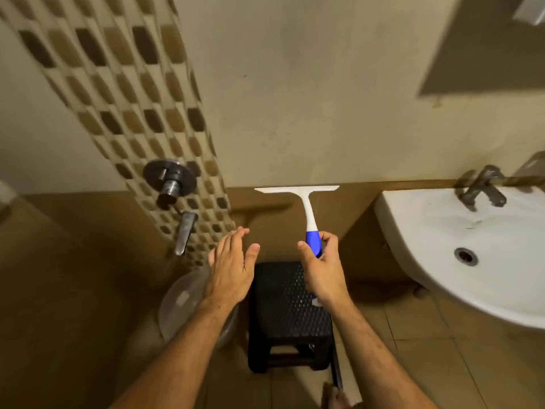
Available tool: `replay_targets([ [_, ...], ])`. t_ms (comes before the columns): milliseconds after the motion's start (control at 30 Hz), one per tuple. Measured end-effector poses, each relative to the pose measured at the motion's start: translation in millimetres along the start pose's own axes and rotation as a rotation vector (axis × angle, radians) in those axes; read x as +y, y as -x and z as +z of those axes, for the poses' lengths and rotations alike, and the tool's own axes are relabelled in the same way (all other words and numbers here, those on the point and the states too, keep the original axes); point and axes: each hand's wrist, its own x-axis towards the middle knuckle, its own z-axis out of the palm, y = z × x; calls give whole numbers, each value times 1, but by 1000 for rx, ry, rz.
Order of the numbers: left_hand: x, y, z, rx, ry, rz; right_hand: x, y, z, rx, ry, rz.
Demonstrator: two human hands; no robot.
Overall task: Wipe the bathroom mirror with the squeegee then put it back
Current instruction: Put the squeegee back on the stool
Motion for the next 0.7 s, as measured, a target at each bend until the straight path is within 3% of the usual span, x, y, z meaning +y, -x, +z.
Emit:
replay_targets([
  [333, -47, 34, 64, -126, -29, -224, 99, -35, 39, -69, 106, 209],
  [700, -127, 42, 170, -392, -18, -274, 254, -83, 75, -3, 392, 403],
])
